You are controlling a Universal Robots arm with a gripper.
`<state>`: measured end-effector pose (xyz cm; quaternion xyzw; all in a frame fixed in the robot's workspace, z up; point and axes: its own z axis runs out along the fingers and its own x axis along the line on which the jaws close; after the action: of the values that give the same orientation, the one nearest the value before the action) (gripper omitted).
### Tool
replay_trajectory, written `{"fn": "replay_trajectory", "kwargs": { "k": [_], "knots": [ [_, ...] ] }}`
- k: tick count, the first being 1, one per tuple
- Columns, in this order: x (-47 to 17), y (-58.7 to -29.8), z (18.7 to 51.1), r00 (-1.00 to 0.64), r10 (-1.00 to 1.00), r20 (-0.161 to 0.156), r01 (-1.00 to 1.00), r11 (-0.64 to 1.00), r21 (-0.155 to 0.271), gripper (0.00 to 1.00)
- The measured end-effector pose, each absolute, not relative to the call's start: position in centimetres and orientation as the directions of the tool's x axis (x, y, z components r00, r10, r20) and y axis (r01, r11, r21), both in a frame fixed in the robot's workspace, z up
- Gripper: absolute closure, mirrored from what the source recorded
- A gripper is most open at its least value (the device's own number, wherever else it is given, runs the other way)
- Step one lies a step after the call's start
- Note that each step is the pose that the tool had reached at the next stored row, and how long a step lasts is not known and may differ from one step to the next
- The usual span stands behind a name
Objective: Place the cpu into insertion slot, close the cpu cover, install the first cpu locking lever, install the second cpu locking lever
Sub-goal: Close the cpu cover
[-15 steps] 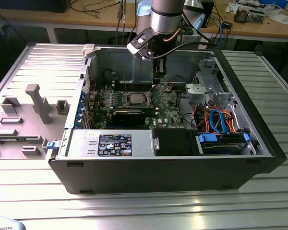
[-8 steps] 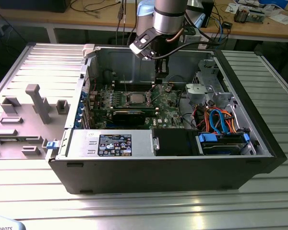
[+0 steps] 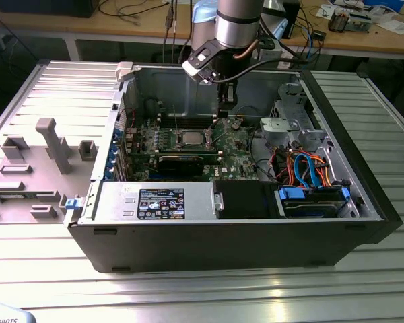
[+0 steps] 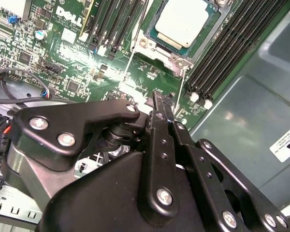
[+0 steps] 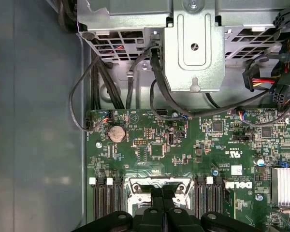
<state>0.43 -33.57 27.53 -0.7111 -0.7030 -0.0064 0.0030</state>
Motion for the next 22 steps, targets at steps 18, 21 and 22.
{"fn": "replay_trajectory", "kwargs": {
  "k": [18, 21, 22],
  "knots": [
    [0.8, -33.57, 27.52, 0.01, 1.0, 0.013, 1.0, -0.01, 0.005, 0.89],
    [1.23, -33.57, 27.44, 0.01, 1.0, 0.013, 1.0, -0.01, 0.005, 0.89],
    [1.38, -33.57, 27.42, 0.01, 1.0, 0.013, 1.0, -0.01, 0.005, 0.89]
  ]
}}
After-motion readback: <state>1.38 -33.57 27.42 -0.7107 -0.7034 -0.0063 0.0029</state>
